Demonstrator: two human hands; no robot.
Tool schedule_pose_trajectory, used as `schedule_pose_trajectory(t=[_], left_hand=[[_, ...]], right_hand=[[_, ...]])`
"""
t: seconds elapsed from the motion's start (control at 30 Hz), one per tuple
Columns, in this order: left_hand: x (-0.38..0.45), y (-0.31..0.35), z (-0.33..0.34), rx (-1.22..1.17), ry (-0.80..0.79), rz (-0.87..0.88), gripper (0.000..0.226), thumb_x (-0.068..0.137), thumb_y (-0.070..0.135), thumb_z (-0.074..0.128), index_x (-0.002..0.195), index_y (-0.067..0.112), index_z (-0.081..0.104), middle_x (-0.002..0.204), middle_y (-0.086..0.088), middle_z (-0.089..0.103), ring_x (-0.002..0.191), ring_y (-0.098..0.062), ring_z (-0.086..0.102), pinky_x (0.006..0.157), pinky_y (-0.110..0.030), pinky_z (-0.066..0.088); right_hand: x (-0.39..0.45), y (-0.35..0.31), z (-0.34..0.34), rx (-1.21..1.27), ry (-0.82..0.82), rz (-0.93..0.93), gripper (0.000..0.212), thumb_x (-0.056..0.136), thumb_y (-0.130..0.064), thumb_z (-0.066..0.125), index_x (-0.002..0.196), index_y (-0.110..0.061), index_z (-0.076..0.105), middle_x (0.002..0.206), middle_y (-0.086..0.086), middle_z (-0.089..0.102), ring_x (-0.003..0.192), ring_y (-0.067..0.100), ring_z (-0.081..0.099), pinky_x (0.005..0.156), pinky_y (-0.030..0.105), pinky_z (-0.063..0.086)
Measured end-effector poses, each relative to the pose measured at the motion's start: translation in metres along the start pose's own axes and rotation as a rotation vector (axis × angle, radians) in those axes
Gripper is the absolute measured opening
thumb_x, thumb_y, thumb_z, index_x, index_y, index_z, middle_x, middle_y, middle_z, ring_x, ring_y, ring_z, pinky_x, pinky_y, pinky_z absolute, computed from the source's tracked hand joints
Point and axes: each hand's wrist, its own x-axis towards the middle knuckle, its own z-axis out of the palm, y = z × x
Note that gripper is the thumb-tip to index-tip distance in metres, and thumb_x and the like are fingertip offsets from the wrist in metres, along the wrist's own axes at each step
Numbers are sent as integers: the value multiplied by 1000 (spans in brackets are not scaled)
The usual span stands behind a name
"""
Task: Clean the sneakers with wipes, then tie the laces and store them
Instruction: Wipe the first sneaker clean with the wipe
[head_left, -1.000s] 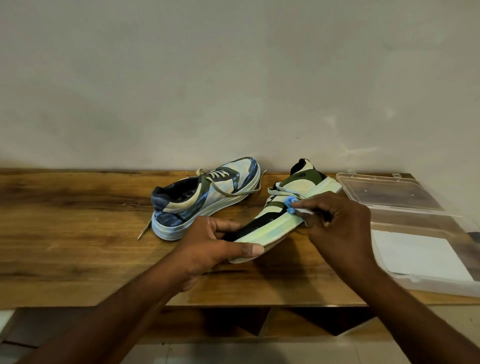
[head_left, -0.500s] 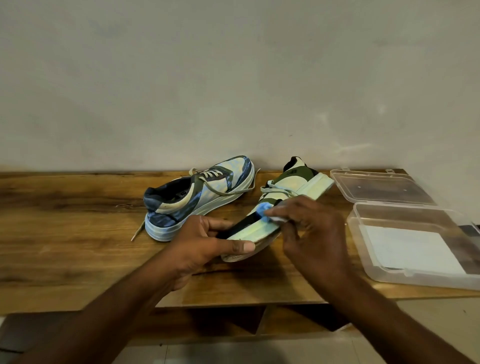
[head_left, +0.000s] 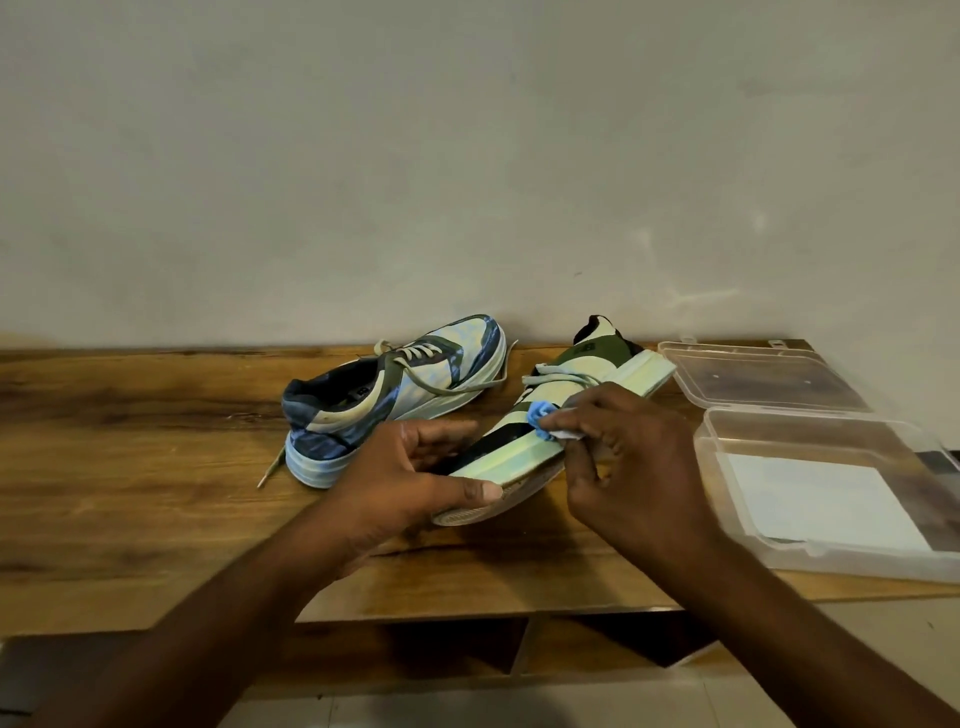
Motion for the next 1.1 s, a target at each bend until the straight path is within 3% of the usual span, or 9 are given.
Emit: schedule_pose_trajectory(t=[0.1, 0.2, 0.27, 0.37, 0.5, 0.63, 0.77, 0.93, 1.1], left_hand=[[-3, 5, 13, 220, 197, 286, 74, 62, 58, 84, 130, 31, 71, 128, 18, 71, 122, 3, 62, 104, -30, 52], [-1, 10, 28, 381, 282, 410, 58, 79, 57, 78, 131, 30, 71, 131, 18, 69, 125, 7, 58, 107, -31, 51], [3, 11, 34, 418, 284, 428, 52, 84, 49, 81, 131, 29, 72, 132, 16, 69, 126, 9, 56, 110, -30, 49], [9, 12, 41, 453, 276, 465, 47, 85, 41, 82, 130, 29, 72, 130, 15, 70, 124, 9, 57, 110, -28, 48], [17, 10, 40, 472, 255, 482, 44, 89, 48, 76, 130, 31, 72, 133, 15, 68, 126, 8, 58, 111, -32, 49], [20, 3, 38, 654, 207, 598, 45, 99, 52, 57, 135, 28, 68, 142, 10, 63, 134, -1, 55, 112, -35, 47], [21, -4, 43, 765, 193, 699, 44, 104, 42, 49, 139, 21, 65, 146, 5, 60, 140, -8, 51, 113, -41, 47], [19, -7, 47, 838, 204, 738, 44, 105, 38, 48, 139, 17, 65, 145, 0, 61, 140, -14, 52, 111, -45, 50], [17, -9, 45, 862, 205, 757, 44, 105, 39, 47, 140, 19, 64, 146, 3, 61, 140, -10, 51, 112, -42, 49]], right_hand=[[-1, -4, -7, 39, -19, 45, 29, 79, -25, 78, 107, -20, 81, 102, -9, 74, 88, 2, 66, 77, 9, 52], [-4, -5, -9, 81, -14, 79, 24, 83, -38, 75, 102, -24, 83, 94, -13, 73, 83, 2, 66, 70, 17, 55], [-7, -4, -9, 103, -4, 99, 15, 86, -28, 80, 100, -26, 83, 92, -13, 73, 83, 2, 66, 70, 22, 57], [-10, -2, -10, 67, 1, 105, 20, 82, -16, 84, 100, -25, 82, 94, -12, 74, 86, 1, 67, 76, 18, 56], [-6, 16, -17, 35, 8, 163, 27, 81, -5, 83, 102, -23, 82, 100, -6, 75, 90, 5, 68, 83, 23, 57], [0, 37, -29, -6, 39, 268, 26, 84, -3, 80, 105, -18, 80, 102, -2, 72, 93, 10, 67, 77, 10, 48], [-5, 28, -17, -101, 4, 192, 26, 87, -2, 75, 109, -15, 80, 104, -2, 69, 92, 8, 62, 81, 6, 41], [-13, 6, -1, -63, 3, 41, 31, 83, -1, 78, 110, -17, 79, 106, -3, 72, 97, 11, 65, 90, 23, 55], [-7, 29, -20, -265, -116, 55, 44, 71, -4, 89, 113, -12, 77, 106, 6, 72, 96, 20, 64, 82, 30, 55]])
